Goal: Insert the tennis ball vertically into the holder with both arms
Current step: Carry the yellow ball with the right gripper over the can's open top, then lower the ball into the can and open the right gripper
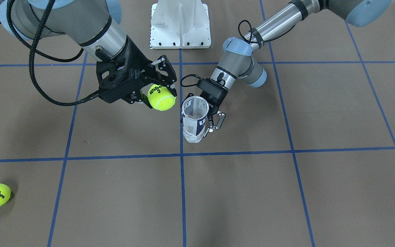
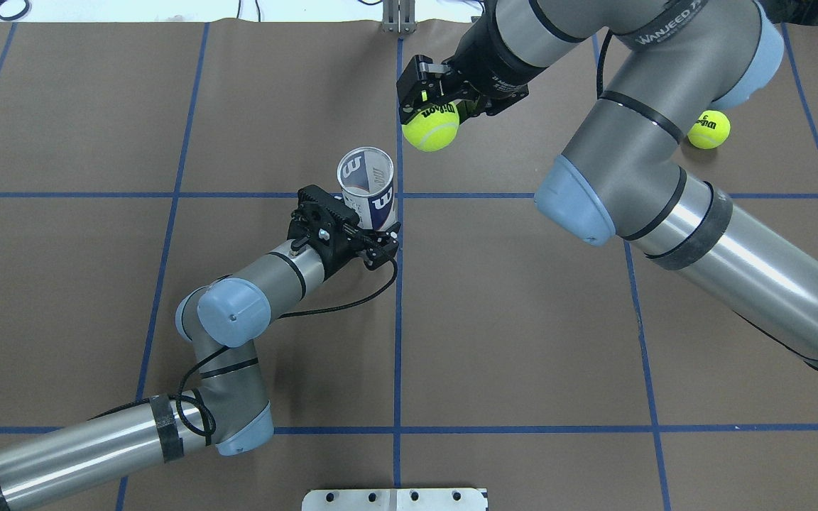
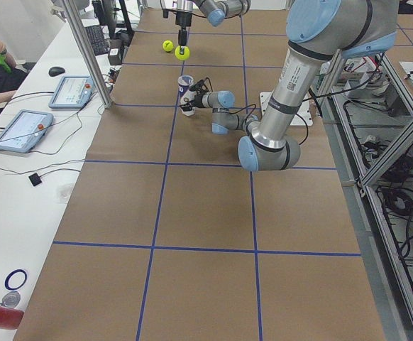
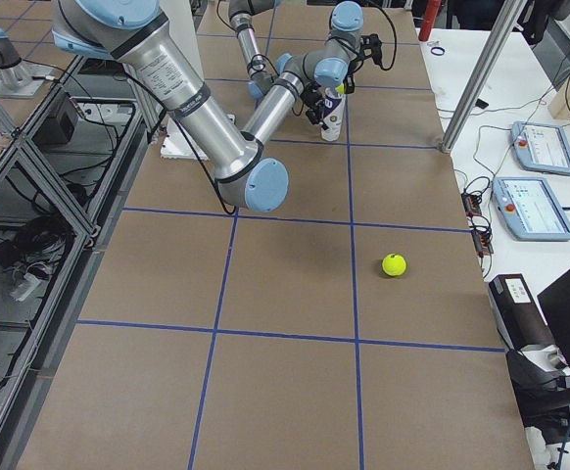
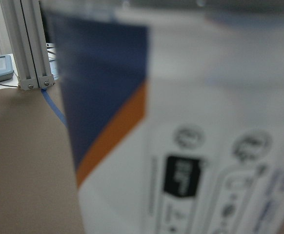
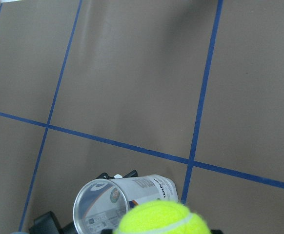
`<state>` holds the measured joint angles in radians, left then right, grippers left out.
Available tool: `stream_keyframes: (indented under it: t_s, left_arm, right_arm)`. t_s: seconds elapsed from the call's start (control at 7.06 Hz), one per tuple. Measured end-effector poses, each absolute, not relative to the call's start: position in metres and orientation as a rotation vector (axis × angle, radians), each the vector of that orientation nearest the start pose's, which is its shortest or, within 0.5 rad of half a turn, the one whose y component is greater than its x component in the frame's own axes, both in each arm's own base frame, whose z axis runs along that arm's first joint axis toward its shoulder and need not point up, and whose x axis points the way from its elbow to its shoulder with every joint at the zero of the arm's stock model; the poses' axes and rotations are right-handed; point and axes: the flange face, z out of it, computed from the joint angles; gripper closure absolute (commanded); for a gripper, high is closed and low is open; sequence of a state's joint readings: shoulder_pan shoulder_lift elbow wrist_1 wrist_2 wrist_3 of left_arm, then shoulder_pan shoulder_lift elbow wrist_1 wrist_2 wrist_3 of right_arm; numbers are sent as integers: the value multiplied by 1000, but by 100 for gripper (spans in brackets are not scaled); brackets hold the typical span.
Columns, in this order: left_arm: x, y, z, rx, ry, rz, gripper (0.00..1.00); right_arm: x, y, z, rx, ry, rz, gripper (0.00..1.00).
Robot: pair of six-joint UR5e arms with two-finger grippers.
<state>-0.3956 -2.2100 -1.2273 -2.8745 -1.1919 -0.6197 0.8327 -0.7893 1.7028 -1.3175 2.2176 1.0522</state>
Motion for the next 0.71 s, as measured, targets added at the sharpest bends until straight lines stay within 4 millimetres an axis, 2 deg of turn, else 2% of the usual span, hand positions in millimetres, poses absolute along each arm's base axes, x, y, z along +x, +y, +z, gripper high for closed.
stream_keyframes:
  t_s: [0.57, 0.71]
  left_arm:
    - [598, -433, 284, 1210, 1051, 128, 1]
    - [598, -434, 283, 1211, 1051, 127, 5]
  right_arm:
    - [-426, -528, 73, 273, -1205, -98, 100]
    - [-437, -525, 70, 276, -1200, -98, 100]
